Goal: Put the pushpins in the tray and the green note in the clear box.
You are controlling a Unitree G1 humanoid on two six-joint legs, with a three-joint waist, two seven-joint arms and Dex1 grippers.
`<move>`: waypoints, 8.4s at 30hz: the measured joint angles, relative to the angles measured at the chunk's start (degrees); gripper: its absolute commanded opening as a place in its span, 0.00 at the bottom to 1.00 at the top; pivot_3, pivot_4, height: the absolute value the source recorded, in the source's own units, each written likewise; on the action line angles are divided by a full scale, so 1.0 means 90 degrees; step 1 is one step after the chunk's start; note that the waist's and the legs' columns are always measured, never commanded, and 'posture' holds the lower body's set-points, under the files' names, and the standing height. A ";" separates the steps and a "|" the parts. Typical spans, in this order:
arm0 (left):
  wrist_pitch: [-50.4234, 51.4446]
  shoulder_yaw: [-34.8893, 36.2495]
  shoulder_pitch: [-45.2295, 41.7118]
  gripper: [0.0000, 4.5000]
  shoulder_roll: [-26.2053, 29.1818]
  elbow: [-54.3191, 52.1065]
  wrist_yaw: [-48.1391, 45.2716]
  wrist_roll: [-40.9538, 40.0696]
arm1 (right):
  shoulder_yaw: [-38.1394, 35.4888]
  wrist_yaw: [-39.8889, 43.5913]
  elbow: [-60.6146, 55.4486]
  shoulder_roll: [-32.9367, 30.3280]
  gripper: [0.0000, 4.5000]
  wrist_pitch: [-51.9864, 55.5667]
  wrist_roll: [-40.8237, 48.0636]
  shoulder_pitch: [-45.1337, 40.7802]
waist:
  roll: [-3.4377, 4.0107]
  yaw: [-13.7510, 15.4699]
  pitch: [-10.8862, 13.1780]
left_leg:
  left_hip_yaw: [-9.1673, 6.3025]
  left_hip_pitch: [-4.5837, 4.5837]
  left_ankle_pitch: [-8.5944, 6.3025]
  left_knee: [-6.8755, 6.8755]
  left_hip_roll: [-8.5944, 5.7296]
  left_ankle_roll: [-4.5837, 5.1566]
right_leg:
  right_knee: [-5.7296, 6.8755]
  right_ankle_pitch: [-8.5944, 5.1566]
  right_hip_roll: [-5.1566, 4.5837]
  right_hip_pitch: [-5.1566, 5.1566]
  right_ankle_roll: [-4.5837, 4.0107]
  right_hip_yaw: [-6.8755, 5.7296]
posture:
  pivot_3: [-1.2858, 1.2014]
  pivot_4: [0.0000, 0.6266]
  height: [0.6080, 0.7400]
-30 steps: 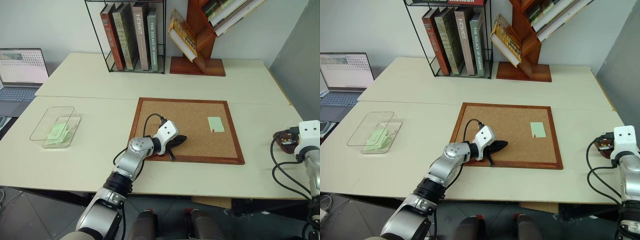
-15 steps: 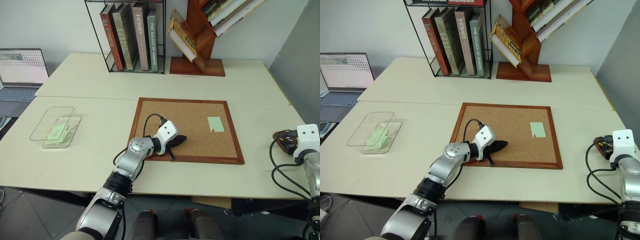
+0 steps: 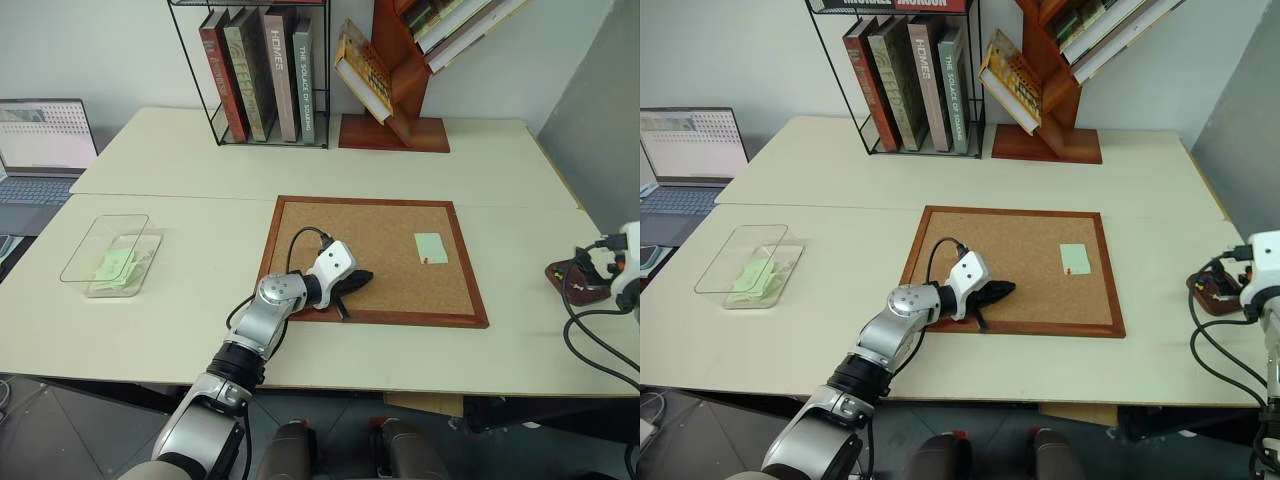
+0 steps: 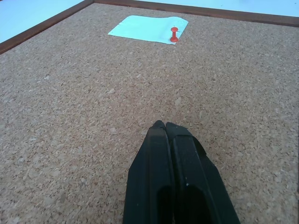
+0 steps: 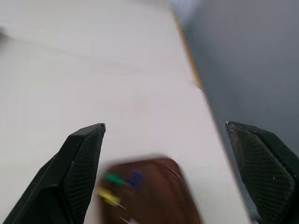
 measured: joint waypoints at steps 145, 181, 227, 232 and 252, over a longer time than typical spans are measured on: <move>-0.1378 0.0568 -0.2040 0.00 -0.0811 0.2611 -0.1156 -0.0204 | 0.0792 0.0811 -0.2436 0.0826 0.00 0.1355 0.1353 -0.0868 | -0.0027 0.0037 0.0023 | -0.0005 -0.0102 0.0000 0.0020 -0.0005 0.0000 | 0.0014 0.0005 0.0001 -0.0090 0.0002 -0.0002 | 0.52 0.24 1.00; -0.0333 0.0185 -0.0666 0.00 -0.0195 -0.0553 -0.0669 -0.0145 | 0.0398 -0.0337 0.1916 -0.0181 0.76 0.0243 -0.0684 -0.0298 | -0.0021 -0.0032 0.0019 | 0.0135 -0.0002 0.0003 0.0026 -0.0002 0.0005 | 0.0092 0.0017 0.0025 -0.0086 0.0025 0.0168 | 0.52 0.24 1.00; 0.2962 0.4490 0.1196 0.00 0.3447 -0.1588 0.2167 -0.0314 | 0.3982 0.2937 -0.1124 0.1811 0.76 0.0764 0.0866 -0.2749 | -0.0106 -0.0118 0.0046 | 0.0126 -0.0002 0.0002 0.0013 0.0007 0.0003 | 0.0088 0.0018 -0.0048 -0.0095 0.0020 0.0146 | 0.52 0.24 1.00; 0.2980 0.4717 0.1244 0.00 0.3446 -0.1455 0.2587 -0.0354 | 0.3980 0.2884 -0.1158 0.1839 0.76 0.0816 0.0865 -0.2748 | -0.0107 -0.0144 0.0046 | 0.0125 -0.0002 0.0002 0.0012 0.0008 0.0003 | 0.0089 0.0018 -0.0050 -0.0097 0.0019 0.0144 | 0.52 0.24 1.00; 0.3140 0.5077 0.1296 0.59 0.3446 -0.0686 0.3094 -0.0821 | 0.3978 0.2875 -0.1159 0.1971 0.77 0.0815 0.0845 -0.2751 | -0.0111 -0.0154 0.0044 | 0.0123 -0.0003 0.0002 0.0012 0.0006 0.0003 | 0.0090 0.0019 -0.0061 -0.0098 0.0016 0.0135 | 0.52 0.24 1.00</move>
